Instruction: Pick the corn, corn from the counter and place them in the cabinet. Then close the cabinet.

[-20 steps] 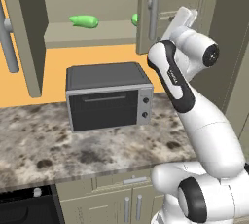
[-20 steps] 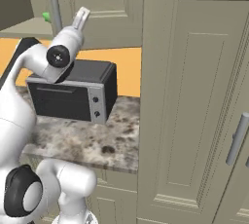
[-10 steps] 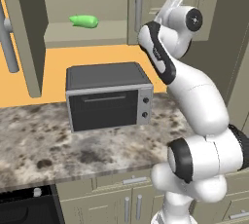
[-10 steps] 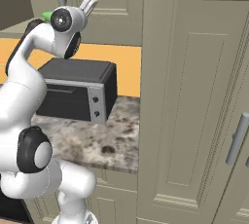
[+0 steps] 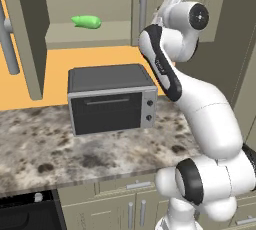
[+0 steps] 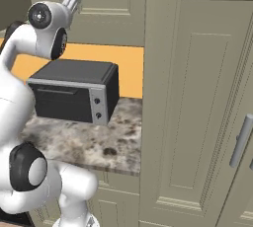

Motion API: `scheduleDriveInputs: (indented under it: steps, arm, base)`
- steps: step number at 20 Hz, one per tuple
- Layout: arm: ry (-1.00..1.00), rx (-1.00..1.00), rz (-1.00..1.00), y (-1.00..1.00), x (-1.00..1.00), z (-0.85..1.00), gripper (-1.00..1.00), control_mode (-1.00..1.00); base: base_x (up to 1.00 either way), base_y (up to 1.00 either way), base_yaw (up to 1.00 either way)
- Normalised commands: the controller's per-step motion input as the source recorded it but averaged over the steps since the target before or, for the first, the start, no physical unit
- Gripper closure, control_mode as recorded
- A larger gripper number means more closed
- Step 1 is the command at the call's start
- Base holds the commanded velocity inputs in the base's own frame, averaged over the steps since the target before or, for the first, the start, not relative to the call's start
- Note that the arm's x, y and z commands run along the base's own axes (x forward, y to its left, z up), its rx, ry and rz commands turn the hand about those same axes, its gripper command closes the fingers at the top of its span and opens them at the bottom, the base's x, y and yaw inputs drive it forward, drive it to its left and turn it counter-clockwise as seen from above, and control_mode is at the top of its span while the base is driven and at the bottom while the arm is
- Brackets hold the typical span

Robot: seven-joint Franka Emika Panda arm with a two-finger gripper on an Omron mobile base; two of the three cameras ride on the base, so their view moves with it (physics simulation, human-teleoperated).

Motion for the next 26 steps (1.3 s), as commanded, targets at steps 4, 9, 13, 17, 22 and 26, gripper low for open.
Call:
scheduleDriveInputs:
  steps: [4, 9, 13, 17, 22, 26]
  arm:
    - [-0.13, -0.14, 0.08, 0.99, -1.00, 0.05, -1.00, -1.00]
    - [-0.09, -0.13, 0.14, 0.93, -1.00, 0.06, -1.00, -1.00]
    - [-0.16, -0.13, 0.16, 0.86, -1.00, -0.01, -1.00, -1.00]
    - [-0.25, -0.11, 0.22, 0.83, -1.00, -0.07, -1.00, -1.00]
    - [-0.23, -0.07, 0.23, 0.66, -1.00, -0.03, -1.00, -1.00]
    - [-0.16, -0.01, 0.11, 0.48, -1.00, 0.01, -1.00, -1.00]
  base:
    - [0.00, 0.00, 0.00]
    - [0.00, 0.00, 0.00]
    - [0.00, 0.00, 0.00]
    - [0.00, 0.00, 0.00]
    - [0.00, 0.00, 0.00]
    - [0.00, 0.00, 0.00]
